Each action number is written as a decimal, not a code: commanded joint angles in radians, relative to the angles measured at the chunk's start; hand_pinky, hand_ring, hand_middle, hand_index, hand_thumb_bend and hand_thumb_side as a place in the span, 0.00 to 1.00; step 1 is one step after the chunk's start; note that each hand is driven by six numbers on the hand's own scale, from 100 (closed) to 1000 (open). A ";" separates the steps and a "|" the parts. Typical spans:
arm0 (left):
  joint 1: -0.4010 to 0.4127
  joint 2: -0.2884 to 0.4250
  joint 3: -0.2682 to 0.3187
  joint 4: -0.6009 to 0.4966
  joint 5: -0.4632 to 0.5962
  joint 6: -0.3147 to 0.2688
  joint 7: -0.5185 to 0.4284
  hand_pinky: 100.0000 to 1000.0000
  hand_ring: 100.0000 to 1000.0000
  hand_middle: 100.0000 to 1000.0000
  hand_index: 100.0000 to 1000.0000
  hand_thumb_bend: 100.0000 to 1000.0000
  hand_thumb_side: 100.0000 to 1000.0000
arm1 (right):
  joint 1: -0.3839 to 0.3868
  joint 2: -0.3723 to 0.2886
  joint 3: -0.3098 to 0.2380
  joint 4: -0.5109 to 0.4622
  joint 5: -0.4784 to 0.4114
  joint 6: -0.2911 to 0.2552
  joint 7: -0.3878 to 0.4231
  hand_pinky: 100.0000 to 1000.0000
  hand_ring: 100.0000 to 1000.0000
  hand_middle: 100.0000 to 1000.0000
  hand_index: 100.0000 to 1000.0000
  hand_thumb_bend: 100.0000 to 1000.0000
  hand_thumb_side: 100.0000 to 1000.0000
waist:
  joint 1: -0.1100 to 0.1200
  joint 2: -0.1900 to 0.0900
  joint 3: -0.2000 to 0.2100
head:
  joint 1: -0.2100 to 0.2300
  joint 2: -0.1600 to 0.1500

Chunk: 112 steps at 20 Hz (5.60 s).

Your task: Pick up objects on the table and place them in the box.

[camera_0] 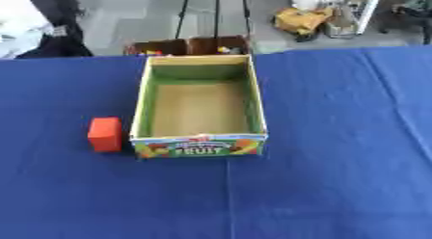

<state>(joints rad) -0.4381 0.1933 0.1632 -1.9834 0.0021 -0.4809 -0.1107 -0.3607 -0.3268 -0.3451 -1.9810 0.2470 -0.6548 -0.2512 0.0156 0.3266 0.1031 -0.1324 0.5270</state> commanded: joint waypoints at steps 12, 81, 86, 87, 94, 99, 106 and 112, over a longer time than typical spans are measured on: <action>0.027 0.126 0.011 -0.017 -0.065 0.001 -0.009 0.59 0.78 0.82 0.99 0.00 0.84 | 0.000 -0.018 -0.005 -0.019 -0.005 0.001 0.005 0.66 0.79 0.55 0.77 0.07 1.00 | 0.013 -0.025 0.006 | 0.001 -0.001; -0.465 0.470 -0.358 0.750 -0.778 0.160 -0.796 0.79 0.99 1.00 1.00 0.40 1.00 | 0.001 -0.018 0.027 -0.019 -0.046 -0.008 0.100 0.67 0.81 0.53 0.75 0.19 0.99 | 0.055 0.004 -0.110 | 0.096 -0.046; -0.464 0.467 -0.348 0.770 -0.817 0.135 -0.796 0.82 1.00 1.00 1.00 0.20 1.00 | 0.004 -0.016 0.025 -0.019 -0.048 -0.008 0.106 0.68 0.81 0.53 0.75 0.20 0.98 | 0.054 0.007 -0.104 | 0.094 -0.044; -0.461 0.466 -0.352 0.774 -0.818 0.127 -0.796 0.82 1.00 1.00 1.00 0.15 0.95 | 0.004 -0.016 0.025 -0.019 -0.048 -0.007 0.107 0.68 0.81 0.53 0.75 0.20 0.98 | 0.054 0.008 -0.104 | 0.095 -0.044; -0.456 0.465 -0.357 0.788 -0.823 0.094 -0.796 0.82 1.00 1.00 1.00 0.22 0.99 | 0.005 -0.014 0.023 -0.019 -0.052 -0.007 0.109 0.68 0.81 0.53 0.75 0.20 0.98 | 0.052 0.009 -0.104 | 0.096 -0.045; -0.455 0.463 -0.355 0.789 -0.838 0.087 -0.796 0.81 1.00 1.00 1.00 0.17 0.90 | 0.005 -0.011 0.024 -0.019 -0.053 -0.008 0.113 0.68 0.81 0.53 0.74 0.21 0.97 | 0.052 0.013 -0.109 | 0.097 -0.050; -0.454 0.461 -0.355 0.787 -0.883 0.057 -0.796 0.82 1.00 1.00 1.00 0.25 0.97 | 0.005 -0.009 0.024 -0.019 -0.056 -0.008 0.120 0.68 0.81 0.52 0.74 0.21 0.96 | 0.053 0.018 -0.110 | 0.097 -0.051; -0.453 0.451 -0.359 0.809 -0.906 0.037 -0.796 0.75 0.97 1.00 1.00 0.21 0.91 | 0.003 -0.007 0.024 -0.019 -0.060 -0.009 0.124 0.68 0.81 0.52 0.74 0.21 0.96 | 0.055 0.023 -0.117 | 0.099 -0.057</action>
<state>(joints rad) -0.8797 0.6293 -0.2000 -1.1711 -0.8954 -0.3170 -0.7893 -0.3511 -0.3210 -0.3192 -1.9810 0.1940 -0.6612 -0.1302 0.0593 0.3501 -0.0133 -0.0357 0.4820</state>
